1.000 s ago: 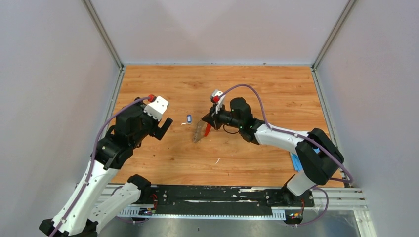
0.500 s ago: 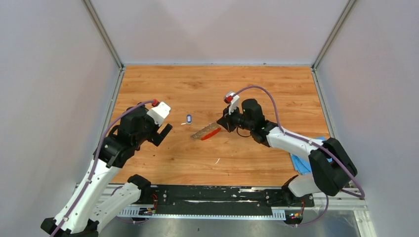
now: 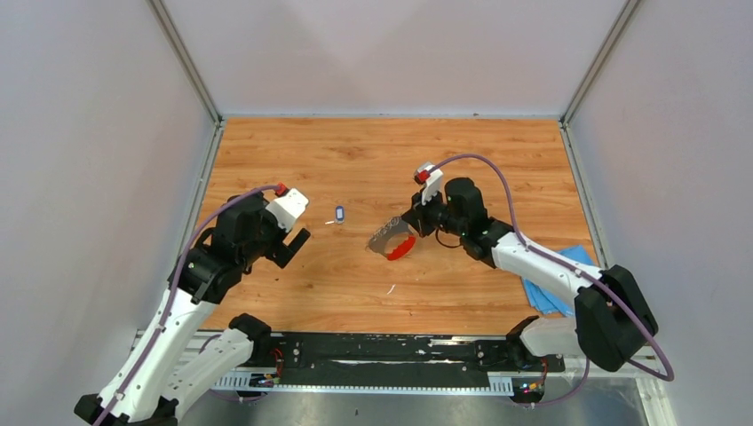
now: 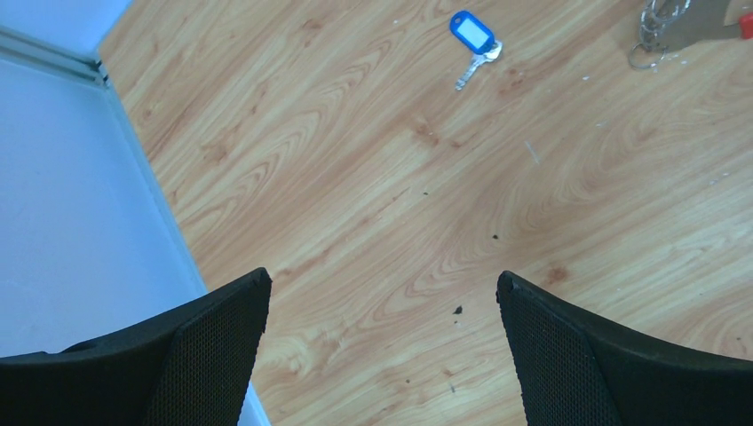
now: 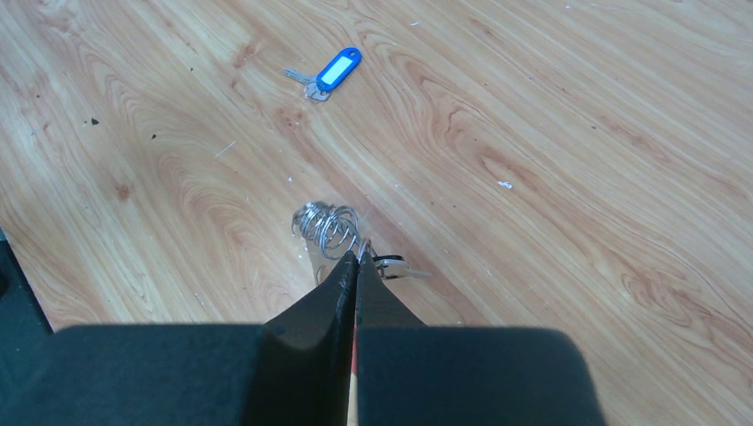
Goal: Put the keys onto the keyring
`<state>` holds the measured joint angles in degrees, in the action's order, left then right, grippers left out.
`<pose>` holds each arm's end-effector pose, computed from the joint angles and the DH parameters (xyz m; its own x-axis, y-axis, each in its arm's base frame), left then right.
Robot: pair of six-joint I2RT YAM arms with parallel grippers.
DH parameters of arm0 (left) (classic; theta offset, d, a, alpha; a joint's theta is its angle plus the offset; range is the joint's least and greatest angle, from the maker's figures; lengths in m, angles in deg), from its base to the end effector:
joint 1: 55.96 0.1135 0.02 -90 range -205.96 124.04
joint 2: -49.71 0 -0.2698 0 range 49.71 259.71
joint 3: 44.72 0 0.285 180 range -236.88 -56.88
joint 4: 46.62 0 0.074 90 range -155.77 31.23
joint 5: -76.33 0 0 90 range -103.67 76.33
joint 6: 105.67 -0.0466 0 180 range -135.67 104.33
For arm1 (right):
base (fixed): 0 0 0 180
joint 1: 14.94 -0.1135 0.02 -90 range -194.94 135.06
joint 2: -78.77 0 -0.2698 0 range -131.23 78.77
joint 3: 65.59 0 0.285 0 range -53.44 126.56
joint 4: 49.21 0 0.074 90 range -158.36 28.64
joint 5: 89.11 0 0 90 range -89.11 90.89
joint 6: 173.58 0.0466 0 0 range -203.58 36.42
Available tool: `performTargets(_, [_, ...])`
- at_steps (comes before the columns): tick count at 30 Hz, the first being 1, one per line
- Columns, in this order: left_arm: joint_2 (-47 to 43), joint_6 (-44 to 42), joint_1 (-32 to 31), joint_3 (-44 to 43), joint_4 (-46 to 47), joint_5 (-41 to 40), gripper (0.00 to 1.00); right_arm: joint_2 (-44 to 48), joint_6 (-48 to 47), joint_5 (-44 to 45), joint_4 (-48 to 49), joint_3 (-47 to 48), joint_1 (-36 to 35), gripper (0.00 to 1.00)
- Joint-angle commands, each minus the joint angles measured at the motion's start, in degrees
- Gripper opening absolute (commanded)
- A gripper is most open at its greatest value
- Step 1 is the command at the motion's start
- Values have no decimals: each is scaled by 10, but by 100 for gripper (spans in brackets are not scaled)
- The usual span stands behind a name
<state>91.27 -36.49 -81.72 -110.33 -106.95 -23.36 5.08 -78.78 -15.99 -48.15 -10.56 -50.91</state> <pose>0.1611 -0.0690 0.3377 -0.3893 0.5769 -0.7181 0.4756 0.7935 0.3796 0.2569 0.2032 0.2454 -0.3096 -0.1258 -0.9425 -0.7628 0.6246 0.1673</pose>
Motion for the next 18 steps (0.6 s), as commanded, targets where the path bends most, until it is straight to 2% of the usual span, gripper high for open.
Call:
performTargets(1, [-31,-34,4,17,-16,65,100,-7,-19,-14,-3,23,17,0])
performTargets(7, [-26,-43,4,10,-15,86,100,-54,-5,-54,55,48,27,0])
performTargets(15, [37,-70,4,10,-4,78,100,-137,-4,-44,110,48,64,1])
performTargets(18, [43,-68,4,1,0,84,100,-167,10,-44,133,43,87,4])
